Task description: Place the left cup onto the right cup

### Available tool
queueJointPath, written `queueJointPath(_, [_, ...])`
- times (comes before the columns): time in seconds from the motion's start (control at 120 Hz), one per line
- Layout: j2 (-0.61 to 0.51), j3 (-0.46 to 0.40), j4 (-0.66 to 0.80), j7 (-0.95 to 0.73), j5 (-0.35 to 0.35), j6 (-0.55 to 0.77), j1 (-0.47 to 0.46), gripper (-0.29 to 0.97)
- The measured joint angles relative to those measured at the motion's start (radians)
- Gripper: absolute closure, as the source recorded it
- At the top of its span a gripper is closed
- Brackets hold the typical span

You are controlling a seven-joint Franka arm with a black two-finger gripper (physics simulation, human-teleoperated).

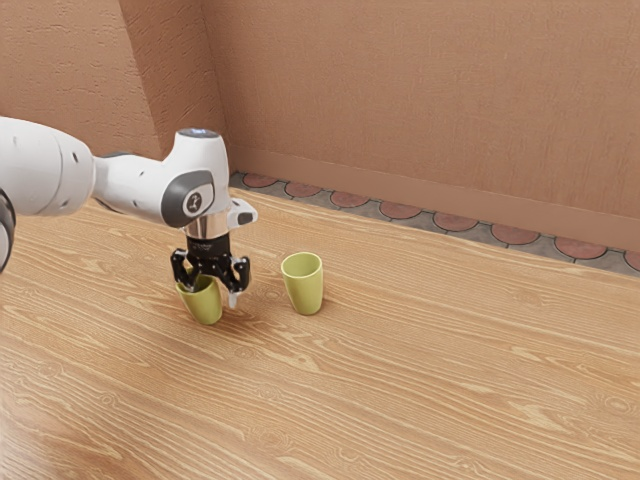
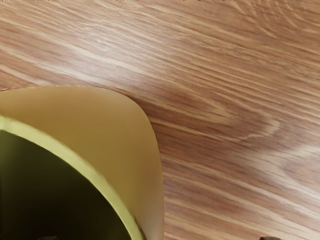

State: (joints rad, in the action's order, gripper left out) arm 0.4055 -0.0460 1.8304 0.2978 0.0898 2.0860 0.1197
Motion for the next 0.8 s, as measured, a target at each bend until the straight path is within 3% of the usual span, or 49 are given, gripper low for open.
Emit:
queueJointPath(0.133, [0.000, 0.000, 0.000, 0.001, 0.000, 0.005, 0.000, 0.52])
queueJointPath(0.275, [0.000, 0.000, 0.000, 0.003, 0.001, 0.007, 0.001, 0.68])
queueJointPath(0.8, [-0.069, 0.012, -0.020, 0.006, 0.040, -0.024, 0.003, 0.77])
